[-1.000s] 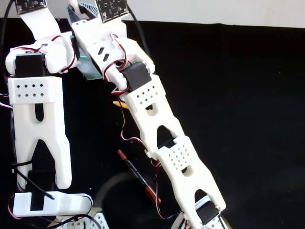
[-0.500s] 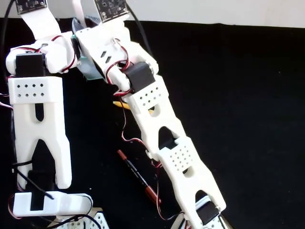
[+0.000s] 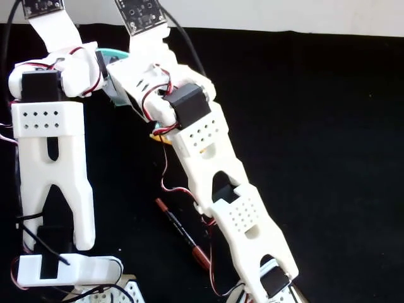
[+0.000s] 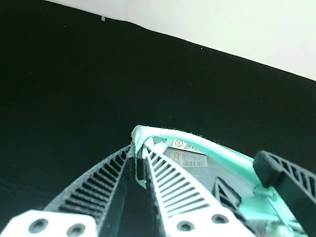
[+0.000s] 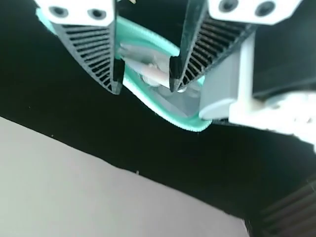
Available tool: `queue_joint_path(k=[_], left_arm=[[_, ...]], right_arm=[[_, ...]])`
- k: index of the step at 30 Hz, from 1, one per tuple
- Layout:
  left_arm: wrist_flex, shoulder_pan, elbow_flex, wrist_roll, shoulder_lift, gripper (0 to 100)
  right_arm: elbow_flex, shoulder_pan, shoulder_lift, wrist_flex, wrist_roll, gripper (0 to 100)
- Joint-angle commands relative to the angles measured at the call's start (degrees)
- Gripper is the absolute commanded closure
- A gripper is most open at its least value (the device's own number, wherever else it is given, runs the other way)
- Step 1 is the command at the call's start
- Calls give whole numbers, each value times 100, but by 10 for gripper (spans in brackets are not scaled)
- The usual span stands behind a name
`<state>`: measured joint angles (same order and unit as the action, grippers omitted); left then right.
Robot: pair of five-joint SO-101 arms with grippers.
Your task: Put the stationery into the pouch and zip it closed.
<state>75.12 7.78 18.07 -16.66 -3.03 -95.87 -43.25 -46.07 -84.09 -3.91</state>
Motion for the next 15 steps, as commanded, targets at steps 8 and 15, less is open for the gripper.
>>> queue_joint_path(k=[8,15], left_arm=[[53,-22,-57,44,-251,993],[53,-22,-57,44,-251,993]], right_arm=[[-514,-66,954,-620,334,844],[-514,-66,1569,-1534,343,844]])
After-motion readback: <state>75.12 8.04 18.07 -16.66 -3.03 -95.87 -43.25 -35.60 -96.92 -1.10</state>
